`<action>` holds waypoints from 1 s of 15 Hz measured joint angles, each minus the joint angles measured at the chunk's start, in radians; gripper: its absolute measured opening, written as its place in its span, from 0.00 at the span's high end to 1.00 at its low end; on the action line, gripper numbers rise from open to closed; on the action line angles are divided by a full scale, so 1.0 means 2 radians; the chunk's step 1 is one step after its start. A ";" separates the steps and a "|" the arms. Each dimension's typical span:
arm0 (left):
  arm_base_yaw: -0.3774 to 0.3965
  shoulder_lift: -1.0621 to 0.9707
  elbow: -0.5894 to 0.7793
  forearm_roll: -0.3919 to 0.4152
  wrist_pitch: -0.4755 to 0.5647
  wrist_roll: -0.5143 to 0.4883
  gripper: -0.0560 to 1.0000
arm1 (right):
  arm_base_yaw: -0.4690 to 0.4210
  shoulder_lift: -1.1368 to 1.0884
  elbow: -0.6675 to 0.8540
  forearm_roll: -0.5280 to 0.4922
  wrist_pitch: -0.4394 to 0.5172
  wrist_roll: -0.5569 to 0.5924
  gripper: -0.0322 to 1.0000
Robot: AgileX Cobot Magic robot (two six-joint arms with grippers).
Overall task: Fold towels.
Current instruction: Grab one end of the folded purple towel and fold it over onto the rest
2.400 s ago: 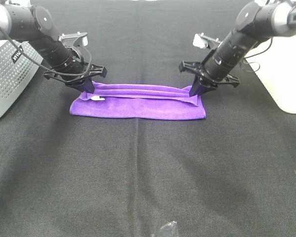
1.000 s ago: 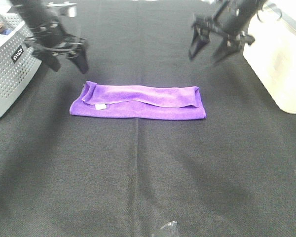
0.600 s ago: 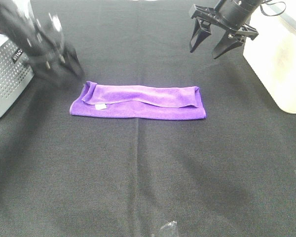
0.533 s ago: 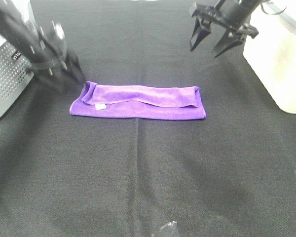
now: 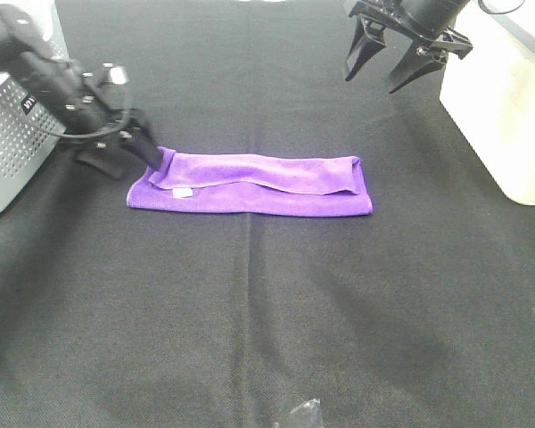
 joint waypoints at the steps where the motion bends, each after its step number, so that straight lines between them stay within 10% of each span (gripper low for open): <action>1: -0.014 0.001 0.000 -0.002 -0.002 0.000 0.22 | 0.000 0.000 0.000 0.000 0.000 0.000 0.34; 11: -0.050 0.015 -0.006 -0.041 -0.003 -0.017 0.24 | 0.000 0.000 0.000 -0.001 0.000 0.000 0.34; 15: -0.050 0.023 -0.010 -0.005 -0.008 -0.045 0.83 | 0.000 0.000 0.000 -0.004 0.000 0.000 0.34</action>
